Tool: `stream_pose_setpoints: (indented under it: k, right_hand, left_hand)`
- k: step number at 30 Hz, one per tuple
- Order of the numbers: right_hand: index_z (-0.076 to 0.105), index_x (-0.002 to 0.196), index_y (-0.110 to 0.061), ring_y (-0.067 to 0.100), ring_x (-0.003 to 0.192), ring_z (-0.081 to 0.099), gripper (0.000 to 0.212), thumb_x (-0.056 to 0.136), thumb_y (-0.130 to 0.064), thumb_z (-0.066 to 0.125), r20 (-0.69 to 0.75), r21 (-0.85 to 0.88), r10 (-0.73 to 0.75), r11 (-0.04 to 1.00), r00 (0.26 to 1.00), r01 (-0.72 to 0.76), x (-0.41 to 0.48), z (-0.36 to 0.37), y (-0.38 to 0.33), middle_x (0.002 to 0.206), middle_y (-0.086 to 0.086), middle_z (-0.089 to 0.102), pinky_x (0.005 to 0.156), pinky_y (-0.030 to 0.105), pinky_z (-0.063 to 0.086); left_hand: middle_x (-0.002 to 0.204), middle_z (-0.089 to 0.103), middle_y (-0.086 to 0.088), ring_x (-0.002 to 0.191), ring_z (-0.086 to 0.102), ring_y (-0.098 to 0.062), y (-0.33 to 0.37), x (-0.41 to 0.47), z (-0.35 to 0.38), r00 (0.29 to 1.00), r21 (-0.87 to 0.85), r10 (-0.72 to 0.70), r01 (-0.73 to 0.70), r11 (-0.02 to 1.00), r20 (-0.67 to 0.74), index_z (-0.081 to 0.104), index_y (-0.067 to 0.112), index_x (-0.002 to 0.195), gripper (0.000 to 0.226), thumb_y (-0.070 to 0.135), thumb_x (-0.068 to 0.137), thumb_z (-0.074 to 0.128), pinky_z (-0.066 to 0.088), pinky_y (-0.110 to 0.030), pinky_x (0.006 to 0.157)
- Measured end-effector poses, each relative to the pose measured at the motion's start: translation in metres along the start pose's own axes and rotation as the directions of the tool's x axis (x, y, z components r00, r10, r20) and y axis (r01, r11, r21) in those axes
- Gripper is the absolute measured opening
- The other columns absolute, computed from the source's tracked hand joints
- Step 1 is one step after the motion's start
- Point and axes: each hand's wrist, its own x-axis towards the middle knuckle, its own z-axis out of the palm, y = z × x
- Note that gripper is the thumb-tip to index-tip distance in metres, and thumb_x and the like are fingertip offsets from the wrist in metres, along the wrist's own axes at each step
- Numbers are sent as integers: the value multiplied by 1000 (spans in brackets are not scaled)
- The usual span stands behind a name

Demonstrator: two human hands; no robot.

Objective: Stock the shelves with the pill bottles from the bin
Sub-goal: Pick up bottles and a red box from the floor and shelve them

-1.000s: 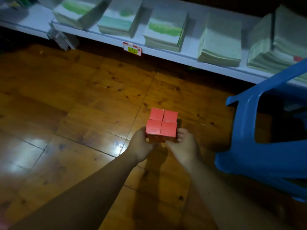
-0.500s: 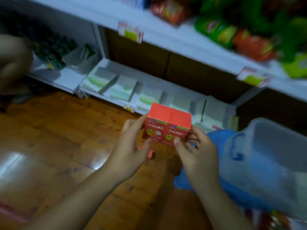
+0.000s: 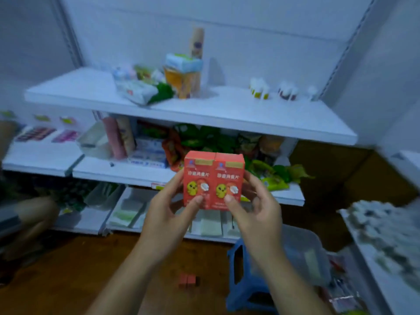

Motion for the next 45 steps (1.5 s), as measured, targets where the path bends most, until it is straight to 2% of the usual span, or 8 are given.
stream_pose_setpoints:
  k: [7,14,20,28,31,35,41,45]
  right_hand:
    - [57,135,-36,11,117,69,54,90,-18,80,-106,75,-20,997,994,28,-30,-36,-63,122,-13,72,91,38,63]
    - [54,131,-49,7,112,69,66,78,-30,87,-255,24,54,998,966,-50,-62,-101,-81,119,-20,70,84,30,62]
    - [58,123,-58,2,110,69,62,78,-30,90,-384,-64,71,993,921,-103,-79,-170,-86,118,-23,71,89,33,62]
    - [60,123,-45,0,105,70,60,79,-16,89,-486,-45,84,992,870,-121,-80,-291,-84,112,-25,71,87,32,63]
    - [58,125,-47,-1,107,69,63,78,-21,91,-520,-79,56,990,852,-113,-73,-346,-83,113,-28,71,88,31,60]
    - [58,125,-46,6,108,71,63,78,-21,92,-563,-108,13,990,826,-90,-57,-410,-80,114,-18,74,91,42,62]
    - [60,123,-40,-9,105,67,63,77,-12,91,-527,-142,-42,989,849,-39,-20,-462,-79,108,-28,73,78,15,57]
    - [62,124,-37,-6,105,69,62,76,-10,91,-565,-115,-38,993,824,-33,20,-487,-66,108,-22,75,80,19,59]
  left_hand:
    - [126,73,7,118,70,-16,67,-7,17,991,-185,-23,47,982,129,53,33,145,57,26,92,74,60,-46,95]
    - [119,73,9,109,72,-8,97,-2,75,946,-209,-31,103,973,323,54,35,135,69,35,75,88,62,-28,86]
    - [118,73,12,107,73,-9,122,5,156,883,-228,9,111,967,469,53,35,135,81,34,66,95,64,-32,85]
    - [123,73,14,113,71,-9,158,0,275,816,-262,82,88,961,573,55,42,139,64,28,83,82,62,-34,89]
    - [122,75,11,112,72,-9,175,-2,321,801,-283,125,58,957,586,57,38,138,58,15,88,78,62,-29,87]
    - [120,75,10,110,71,-6,195,-3,377,796,-301,169,17,953,581,61,37,132,58,3,88,79,59,-21,87]
    - [122,74,4,111,72,-13,211,15,447,798,-342,216,-13,940,563,59,31,134,63,26,76,82,59,-23,85]
    - [124,73,6,114,71,-13,209,51,486,792,-350,232,-25,936,565,58,30,136,62,23,81,84,61,-28,88]
